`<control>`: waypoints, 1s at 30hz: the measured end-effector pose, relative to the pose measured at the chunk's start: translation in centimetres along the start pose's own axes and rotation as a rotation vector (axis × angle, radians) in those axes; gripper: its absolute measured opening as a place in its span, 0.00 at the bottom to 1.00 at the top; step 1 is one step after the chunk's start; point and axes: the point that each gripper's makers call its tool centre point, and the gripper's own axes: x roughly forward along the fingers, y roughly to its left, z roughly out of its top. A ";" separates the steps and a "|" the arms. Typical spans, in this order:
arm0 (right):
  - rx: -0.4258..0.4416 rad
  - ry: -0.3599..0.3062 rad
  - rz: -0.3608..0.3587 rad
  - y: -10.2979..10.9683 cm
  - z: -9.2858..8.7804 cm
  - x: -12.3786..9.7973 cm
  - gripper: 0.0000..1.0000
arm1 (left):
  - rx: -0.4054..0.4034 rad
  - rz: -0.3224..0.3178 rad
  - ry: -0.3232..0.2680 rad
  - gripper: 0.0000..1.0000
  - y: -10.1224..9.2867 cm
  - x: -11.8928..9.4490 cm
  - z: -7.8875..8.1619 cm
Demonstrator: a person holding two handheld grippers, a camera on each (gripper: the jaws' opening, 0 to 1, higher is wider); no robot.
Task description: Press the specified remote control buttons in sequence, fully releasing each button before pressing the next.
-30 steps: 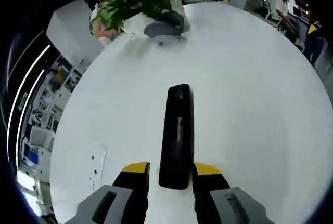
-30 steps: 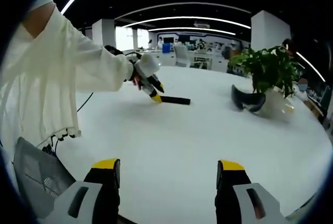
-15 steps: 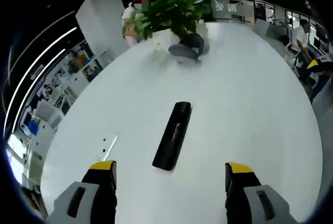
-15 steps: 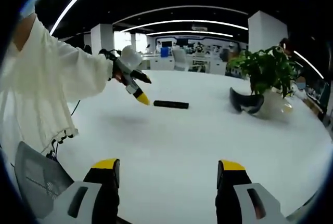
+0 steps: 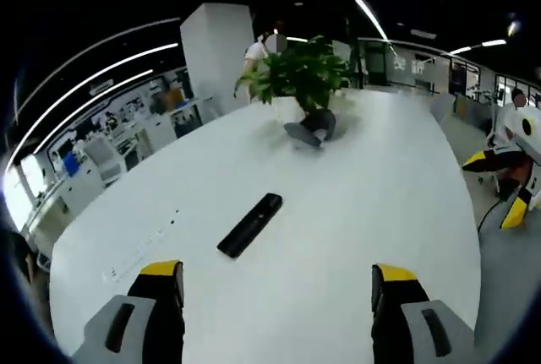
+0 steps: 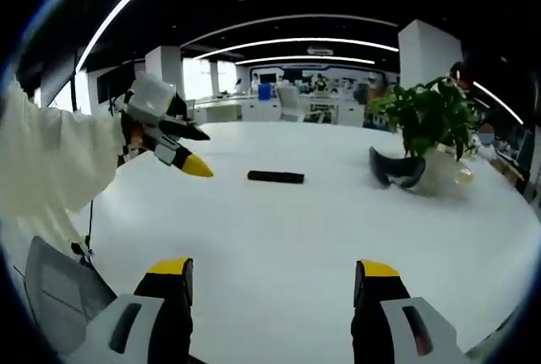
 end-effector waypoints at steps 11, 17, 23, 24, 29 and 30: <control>0.007 -0.029 0.002 -0.2 0.5 -0.3 0.78 | -0.071 0.133 -0.148 0.95 -6.2 -7.0 0.0; 0.046 -0.065 0.000 -0.7 1.2 -0.7 0.78 | -0.077 0.187 -0.127 0.95 -9.3 -9.5 -3.5; 0.043 -0.083 -0.017 -0.8 1.7 -1.1 0.77 | -0.141 0.292 -0.178 0.94 -9.6 -12.3 -3.8; 0.038 -0.088 -0.020 -0.9 1.8 -1.2 0.78 | -0.146 0.300 -0.179 0.94 -9.7 -12.5 -4.0; -0.013 -0.095 -0.044 -1.2 2.0 -1.8 0.83 | -0.143 0.365 -0.171 0.95 -10.5 -13.6 -5.8; -0.018 -0.091 -0.048 -1.3 1.9 -1.9 0.83 | -0.170 0.374 -0.158 0.94 -10.6 -13.7 -6.5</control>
